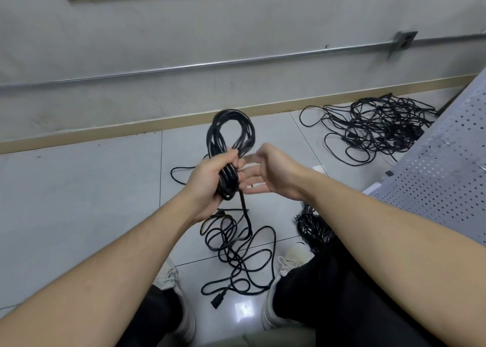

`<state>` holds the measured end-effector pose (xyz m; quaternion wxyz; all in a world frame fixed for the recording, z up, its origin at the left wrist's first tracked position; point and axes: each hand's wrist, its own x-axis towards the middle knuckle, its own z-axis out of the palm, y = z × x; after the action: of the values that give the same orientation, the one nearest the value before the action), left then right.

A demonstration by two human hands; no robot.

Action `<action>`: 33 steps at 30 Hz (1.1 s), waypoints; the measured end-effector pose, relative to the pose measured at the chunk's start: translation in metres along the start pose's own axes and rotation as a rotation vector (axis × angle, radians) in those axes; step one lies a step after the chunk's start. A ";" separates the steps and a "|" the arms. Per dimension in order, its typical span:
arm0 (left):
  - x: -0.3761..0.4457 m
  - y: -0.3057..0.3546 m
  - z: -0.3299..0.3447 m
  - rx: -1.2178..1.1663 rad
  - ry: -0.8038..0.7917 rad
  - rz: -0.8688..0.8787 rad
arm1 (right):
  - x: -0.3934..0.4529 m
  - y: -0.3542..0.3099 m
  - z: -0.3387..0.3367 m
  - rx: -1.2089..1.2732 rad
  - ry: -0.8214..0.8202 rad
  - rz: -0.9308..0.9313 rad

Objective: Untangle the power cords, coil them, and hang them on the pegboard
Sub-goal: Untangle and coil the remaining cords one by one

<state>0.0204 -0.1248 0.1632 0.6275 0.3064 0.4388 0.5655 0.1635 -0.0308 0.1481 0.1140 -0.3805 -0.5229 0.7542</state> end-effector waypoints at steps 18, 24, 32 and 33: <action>0.014 0.020 -0.034 0.575 0.597 0.235 | -0.011 0.006 -0.001 -0.672 -0.074 0.002; 0.017 0.012 -0.044 1.040 0.547 0.122 | -0.026 -0.008 -0.005 -0.882 0.017 -0.168; 0.009 -0.001 -0.018 1.016 0.267 -0.078 | -0.020 -0.004 -0.019 -0.783 0.319 -0.494; 0.007 -0.003 -0.014 0.995 0.239 -0.081 | -0.020 -0.005 -0.018 -0.763 0.315 -0.507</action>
<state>0.0096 -0.1199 0.1530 0.3725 0.4838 0.7351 0.2946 0.1883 -0.0273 0.1583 0.2244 -0.3653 -0.8149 0.3901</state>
